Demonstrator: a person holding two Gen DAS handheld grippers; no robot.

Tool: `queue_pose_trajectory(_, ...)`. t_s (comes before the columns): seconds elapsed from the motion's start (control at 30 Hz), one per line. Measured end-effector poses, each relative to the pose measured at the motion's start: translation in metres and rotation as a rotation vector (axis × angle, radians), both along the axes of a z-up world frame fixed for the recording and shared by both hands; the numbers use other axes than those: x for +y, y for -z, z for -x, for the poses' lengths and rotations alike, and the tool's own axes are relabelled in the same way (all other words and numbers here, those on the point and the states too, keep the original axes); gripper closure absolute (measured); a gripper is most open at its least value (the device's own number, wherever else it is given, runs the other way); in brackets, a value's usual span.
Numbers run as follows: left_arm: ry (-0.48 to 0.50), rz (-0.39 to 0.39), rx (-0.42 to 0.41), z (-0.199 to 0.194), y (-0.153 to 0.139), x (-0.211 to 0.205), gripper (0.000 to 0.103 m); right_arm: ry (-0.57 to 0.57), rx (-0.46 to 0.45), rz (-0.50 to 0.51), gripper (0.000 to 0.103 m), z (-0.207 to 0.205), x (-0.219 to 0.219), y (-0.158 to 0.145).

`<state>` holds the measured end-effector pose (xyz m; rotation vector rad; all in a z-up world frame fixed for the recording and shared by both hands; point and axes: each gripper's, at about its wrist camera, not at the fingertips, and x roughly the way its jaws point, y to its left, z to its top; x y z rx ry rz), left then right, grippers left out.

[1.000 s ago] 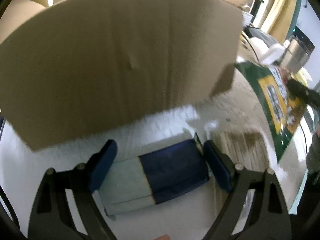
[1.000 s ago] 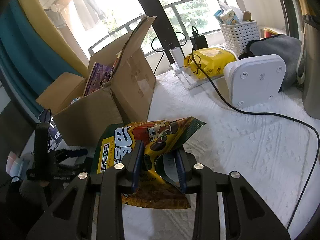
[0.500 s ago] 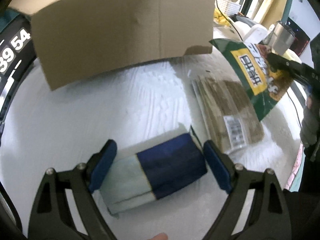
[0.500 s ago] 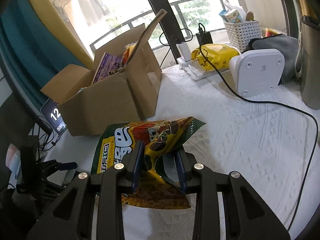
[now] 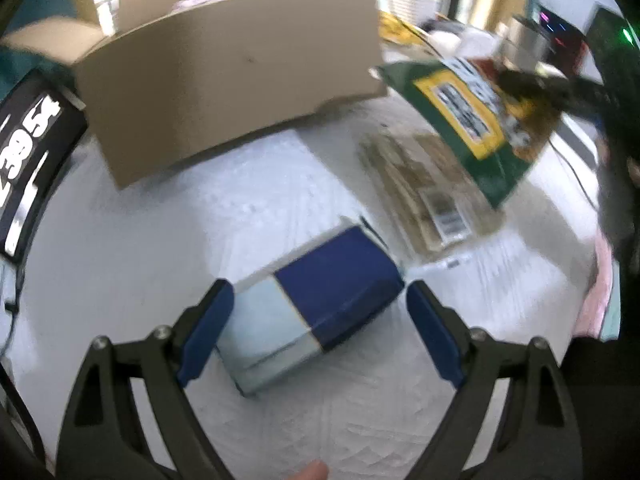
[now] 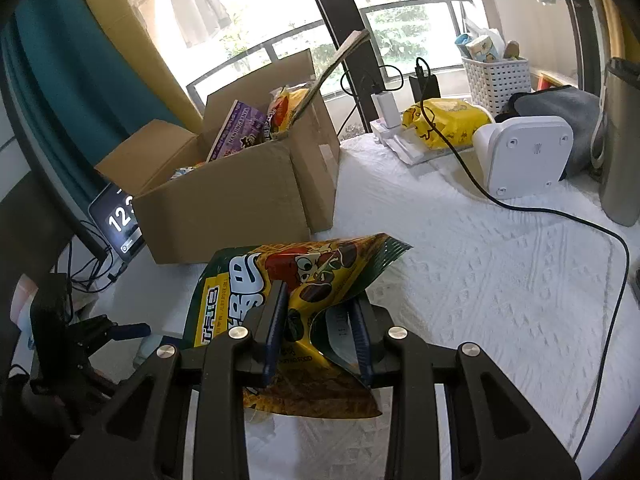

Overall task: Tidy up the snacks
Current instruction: 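Move the left tool to the blue-and-white box while the right holds the chip bag, then close the left tool on the blue-and-white box and lift it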

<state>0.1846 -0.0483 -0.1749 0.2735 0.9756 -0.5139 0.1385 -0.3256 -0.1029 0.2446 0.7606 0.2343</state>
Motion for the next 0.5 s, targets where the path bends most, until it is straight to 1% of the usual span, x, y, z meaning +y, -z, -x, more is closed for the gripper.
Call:
queue_pose_trajectory(0.1,0.047,-0.057,-0.022,-0.004,0.004,-0.006,0.014,0.004,0.0,0.001,0.07,-0.001,0.001,0.0)
queue_pose_trajectory(0.17,0.042,-0.081,-0.036,-0.011,0.007,-0.006,0.014,0.005,0.001,0.002,0.07,-0.003,0.001,0.0)
queue_pose_trajectory(0.23,0.022,-0.084,-0.032,-0.019,0.011,-0.007,0.014,0.004,0.0,0.006,0.07,-0.004,0.002,-0.001)
queue_pose_trajectory(0.27,-0.002,-0.089,-0.03,-0.025,0.014,-0.006,0.014,0.004,-0.001,0.007,0.07,-0.004,0.002,-0.001)
queue_pose_trajectory(0.33,-0.081,-0.083,-0.016,-0.039,0.018,-0.001,0.014,0.007,-0.003,0.007,0.07,-0.004,0.001,-0.002)
queue_pose_trajectory(0.4,-0.149,-0.032,0.019,-0.047,0.02,0.007,0.014,0.014,-0.004,0.005,0.07,-0.005,-0.001,-0.004)
queue_pose_trajectory(0.43,-0.183,-0.016,0.02,-0.048,0.02,0.01,0.014,0.016,-0.005,0.005,0.07,-0.005,-0.002,-0.004)
queue_pose_trajectory(0.5,-0.211,-0.005,0.008,-0.045,0.019,0.013,0.014,0.016,-0.009,0.008,0.07,-0.006,-0.002,-0.006)
